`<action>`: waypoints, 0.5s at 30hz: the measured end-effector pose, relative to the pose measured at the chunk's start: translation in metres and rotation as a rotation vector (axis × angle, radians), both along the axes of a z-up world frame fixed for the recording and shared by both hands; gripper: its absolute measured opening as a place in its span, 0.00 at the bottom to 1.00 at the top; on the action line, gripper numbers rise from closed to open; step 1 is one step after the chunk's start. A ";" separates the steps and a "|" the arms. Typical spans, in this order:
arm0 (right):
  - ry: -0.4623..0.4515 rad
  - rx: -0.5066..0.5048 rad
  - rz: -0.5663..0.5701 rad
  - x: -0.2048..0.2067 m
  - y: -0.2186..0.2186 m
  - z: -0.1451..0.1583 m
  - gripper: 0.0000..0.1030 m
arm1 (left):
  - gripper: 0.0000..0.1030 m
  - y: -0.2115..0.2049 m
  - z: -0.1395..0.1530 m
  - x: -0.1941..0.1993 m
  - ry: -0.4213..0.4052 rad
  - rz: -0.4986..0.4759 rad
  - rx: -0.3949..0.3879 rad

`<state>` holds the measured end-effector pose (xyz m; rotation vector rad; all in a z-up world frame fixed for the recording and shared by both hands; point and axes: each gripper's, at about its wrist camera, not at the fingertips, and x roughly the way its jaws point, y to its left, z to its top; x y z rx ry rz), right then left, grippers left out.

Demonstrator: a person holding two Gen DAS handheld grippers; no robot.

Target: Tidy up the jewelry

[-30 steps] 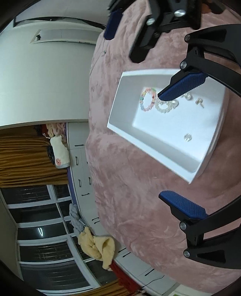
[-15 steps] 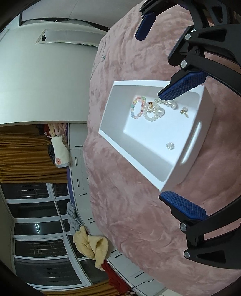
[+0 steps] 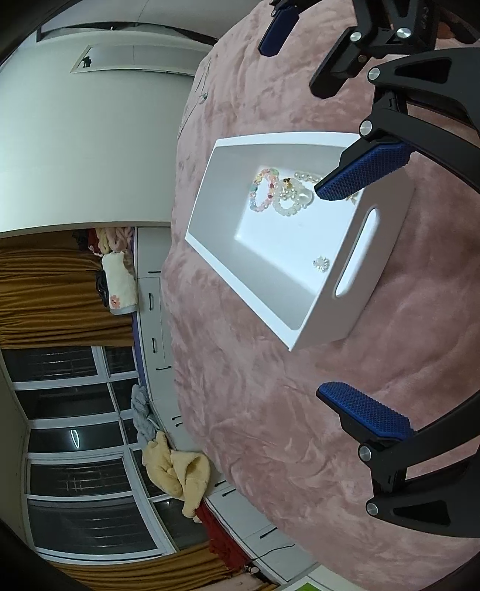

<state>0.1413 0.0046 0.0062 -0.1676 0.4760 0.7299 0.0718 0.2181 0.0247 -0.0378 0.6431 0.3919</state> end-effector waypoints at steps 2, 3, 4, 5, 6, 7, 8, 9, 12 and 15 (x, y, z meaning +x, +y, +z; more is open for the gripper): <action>-0.001 -0.001 0.001 0.000 0.000 0.000 0.87 | 0.97 -0.002 0.000 -0.001 -0.006 -0.015 0.002; -0.003 -0.002 0.001 -0.001 0.000 0.000 0.87 | 0.97 -0.003 0.001 -0.001 -0.006 -0.023 0.004; -0.006 -0.003 0.001 -0.001 -0.001 0.000 0.87 | 0.97 -0.004 0.001 -0.001 -0.008 -0.029 0.005; -0.007 -0.004 0.001 -0.002 0.000 0.000 0.87 | 0.97 -0.006 0.001 -0.002 -0.009 -0.034 0.006; -0.008 -0.004 0.001 -0.002 0.000 0.000 0.87 | 0.97 -0.007 0.001 -0.001 -0.009 -0.037 0.006; -0.009 -0.004 0.000 -0.002 -0.001 0.000 0.87 | 0.97 -0.008 0.002 -0.001 -0.012 -0.042 0.004; -0.008 -0.003 -0.001 -0.002 -0.001 0.000 0.87 | 0.97 -0.009 0.002 -0.001 -0.012 -0.045 0.004; -0.007 -0.001 -0.002 -0.001 -0.001 0.000 0.87 | 0.97 -0.010 0.002 -0.001 -0.012 -0.045 0.005; -0.006 0.003 -0.006 -0.001 -0.003 0.001 0.87 | 0.97 -0.010 0.002 0.000 -0.014 -0.041 0.006; -0.009 0.001 -0.005 -0.003 -0.004 0.001 0.87 | 0.97 -0.010 0.002 0.000 -0.015 -0.037 0.003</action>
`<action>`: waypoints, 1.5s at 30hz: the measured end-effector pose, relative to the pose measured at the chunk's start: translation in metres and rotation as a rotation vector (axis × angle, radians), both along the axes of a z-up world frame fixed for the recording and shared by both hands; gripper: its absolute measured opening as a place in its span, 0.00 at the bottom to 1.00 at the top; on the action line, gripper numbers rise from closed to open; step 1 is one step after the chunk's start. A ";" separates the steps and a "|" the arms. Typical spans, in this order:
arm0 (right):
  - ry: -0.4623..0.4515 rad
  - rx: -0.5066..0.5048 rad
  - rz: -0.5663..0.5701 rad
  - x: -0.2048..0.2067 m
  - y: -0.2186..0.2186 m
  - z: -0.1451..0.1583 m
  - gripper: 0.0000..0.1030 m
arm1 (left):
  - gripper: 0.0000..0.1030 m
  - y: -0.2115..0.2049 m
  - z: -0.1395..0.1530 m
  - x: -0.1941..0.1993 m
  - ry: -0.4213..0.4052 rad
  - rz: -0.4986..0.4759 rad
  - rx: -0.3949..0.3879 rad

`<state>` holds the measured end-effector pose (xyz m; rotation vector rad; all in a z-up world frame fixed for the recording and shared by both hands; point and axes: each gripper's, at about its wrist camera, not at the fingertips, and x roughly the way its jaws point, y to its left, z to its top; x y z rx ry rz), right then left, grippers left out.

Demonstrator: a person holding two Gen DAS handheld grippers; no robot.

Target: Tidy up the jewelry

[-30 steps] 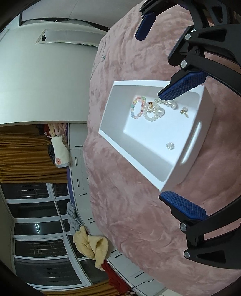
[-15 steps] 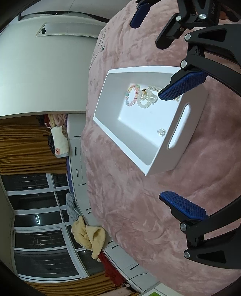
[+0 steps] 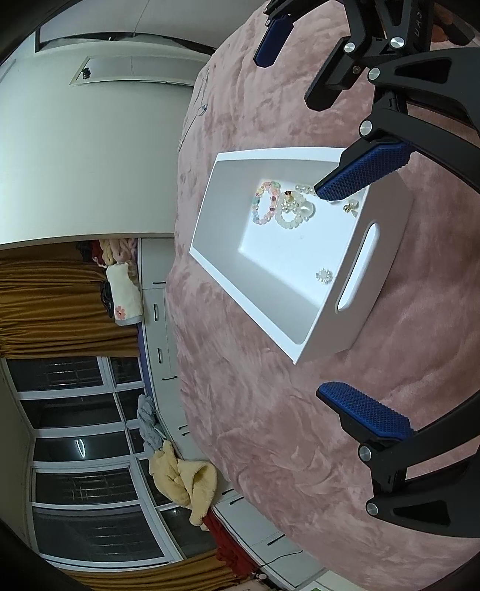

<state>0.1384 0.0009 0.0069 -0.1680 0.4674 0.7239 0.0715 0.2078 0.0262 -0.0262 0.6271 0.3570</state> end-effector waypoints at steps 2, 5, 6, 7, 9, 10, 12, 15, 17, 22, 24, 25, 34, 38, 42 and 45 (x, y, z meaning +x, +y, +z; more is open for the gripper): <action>-0.003 -0.002 0.000 0.000 0.000 0.000 0.87 | 0.97 0.000 0.000 -0.001 -0.002 0.002 -0.002; 0.002 0.003 -0.001 0.001 -0.001 0.000 0.87 | 0.97 0.001 0.001 -0.001 -0.001 0.001 -0.001; 0.003 0.003 0.000 0.002 -0.001 0.000 0.87 | 0.97 0.001 0.001 -0.001 -0.004 0.000 -0.003; 0.002 0.001 0.001 0.002 -0.001 0.000 0.87 | 0.97 0.001 0.001 -0.001 -0.004 -0.003 -0.006; -0.001 -0.003 0.006 0.002 -0.001 0.001 0.87 | 0.97 0.001 0.001 -0.001 -0.004 -0.004 -0.006; 0.000 -0.003 0.009 0.003 -0.001 0.000 0.87 | 0.97 0.001 0.001 -0.001 -0.006 -0.006 -0.007; 0.003 -0.003 0.014 0.005 0.001 0.001 0.87 | 0.97 0.001 0.000 0.000 -0.002 -0.016 -0.018; -0.005 -0.002 0.015 0.006 0.001 0.002 0.87 | 0.97 -0.002 0.001 0.002 -0.001 -0.024 0.003; -0.008 -0.001 0.016 0.006 0.002 0.002 0.87 | 0.97 -0.001 0.001 0.003 -0.006 -0.023 -0.001; -0.010 0.003 0.014 0.007 0.002 0.003 0.87 | 0.97 0.003 -0.001 0.003 -0.001 -0.014 -0.014; -0.011 -0.002 0.013 0.008 0.004 0.003 0.87 | 0.97 0.004 -0.002 0.003 -0.001 -0.014 -0.025; -0.010 -0.002 0.013 0.008 0.004 0.002 0.87 | 0.97 0.004 -0.002 0.003 -0.001 -0.013 -0.026; 0.006 -0.003 0.017 0.005 0.004 -0.001 0.87 | 0.97 0.005 -0.003 0.002 -0.005 -0.012 -0.013; 0.011 0.002 0.014 0.006 0.004 -0.001 0.87 | 0.97 0.006 -0.005 0.002 0.001 -0.003 -0.017; 0.015 -0.004 0.008 0.007 0.003 -0.003 0.87 | 0.97 0.008 -0.007 0.002 0.005 -0.004 -0.022; 0.020 -0.005 0.005 0.007 0.003 -0.004 0.87 | 0.97 0.008 -0.009 0.001 0.009 -0.020 -0.022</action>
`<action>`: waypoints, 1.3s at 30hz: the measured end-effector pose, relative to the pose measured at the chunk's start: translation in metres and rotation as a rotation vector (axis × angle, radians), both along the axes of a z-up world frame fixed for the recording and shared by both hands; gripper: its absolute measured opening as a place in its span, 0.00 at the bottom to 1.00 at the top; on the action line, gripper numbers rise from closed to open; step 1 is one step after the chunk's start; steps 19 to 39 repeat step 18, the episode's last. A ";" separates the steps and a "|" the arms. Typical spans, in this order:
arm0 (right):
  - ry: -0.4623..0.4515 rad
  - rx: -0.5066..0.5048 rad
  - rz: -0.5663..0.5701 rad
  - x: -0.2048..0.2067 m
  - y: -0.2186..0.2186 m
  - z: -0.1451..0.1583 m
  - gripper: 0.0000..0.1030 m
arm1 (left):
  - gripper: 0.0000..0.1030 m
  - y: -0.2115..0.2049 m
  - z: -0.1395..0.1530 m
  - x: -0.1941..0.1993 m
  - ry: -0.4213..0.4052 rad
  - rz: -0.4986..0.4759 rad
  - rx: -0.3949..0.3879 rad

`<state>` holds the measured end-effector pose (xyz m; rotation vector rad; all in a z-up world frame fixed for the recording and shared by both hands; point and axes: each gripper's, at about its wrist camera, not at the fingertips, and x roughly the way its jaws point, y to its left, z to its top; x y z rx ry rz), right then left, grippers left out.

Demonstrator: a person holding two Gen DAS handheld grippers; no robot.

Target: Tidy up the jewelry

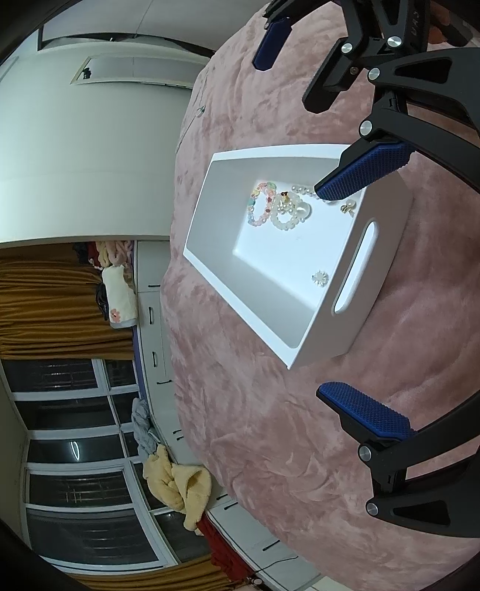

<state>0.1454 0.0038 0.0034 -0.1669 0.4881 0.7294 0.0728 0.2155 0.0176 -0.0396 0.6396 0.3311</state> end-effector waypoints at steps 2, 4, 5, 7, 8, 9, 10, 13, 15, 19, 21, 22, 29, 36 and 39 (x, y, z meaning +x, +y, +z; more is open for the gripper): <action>0.013 0.007 0.000 0.001 0.000 -0.001 0.87 | 0.97 0.000 -0.001 0.000 -0.006 -0.013 0.004; 0.005 0.002 0.001 0.000 0.000 0.000 0.87 | 0.97 -0.001 -0.002 -0.001 -0.010 -0.020 0.008; 0.002 -0.001 0.001 0.000 0.000 -0.001 0.87 | 0.97 -0.001 -0.002 -0.001 -0.014 -0.021 0.009; 0.002 -0.005 0.002 0.000 0.001 -0.001 0.87 | 0.97 -0.002 -0.002 -0.002 -0.021 -0.028 0.009; 0.005 -0.001 0.003 0.000 0.001 -0.001 0.87 | 0.97 -0.003 -0.002 -0.002 -0.026 -0.028 0.017; 0.010 0.006 0.003 0.001 0.001 -0.001 0.87 | 0.97 -0.004 -0.001 -0.003 -0.028 -0.028 0.024; 0.011 0.009 0.003 0.001 0.001 -0.001 0.87 | 0.97 -0.004 -0.001 -0.003 -0.029 -0.024 0.033; 0.007 0.006 0.009 0.000 0.003 -0.001 0.87 | 0.97 -0.003 0.000 -0.002 -0.030 -0.004 0.038; 0.006 -0.001 0.013 -0.001 0.004 -0.003 0.87 | 0.97 -0.001 0.000 -0.003 -0.032 0.003 0.023; 0.009 -0.004 0.014 -0.002 0.005 -0.004 0.87 | 0.97 0.003 0.000 -0.003 -0.026 0.008 0.017; 0.009 -0.004 0.014 -0.002 0.005 -0.004 0.87 | 0.97 0.003 0.000 -0.003 -0.026 0.008 0.017; 0.009 -0.004 0.014 -0.002 0.005 -0.004 0.87 | 0.97 0.003 0.000 -0.003 -0.026 0.008 0.017; 0.009 -0.004 0.014 -0.002 0.005 -0.004 0.87 | 0.97 0.003 0.000 -0.003 -0.026 0.008 0.017; 0.009 -0.004 0.014 -0.002 0.005 -0.004 0.87 | 0.97 0.003 0.000 -0.003 -0.026 0.008 0.017; 0.009 -0.004 0.014 -0.002 0.005 -0.004 0.87 | 0.97 0.003 0.000 -0.003 -0.026 0.008 0.017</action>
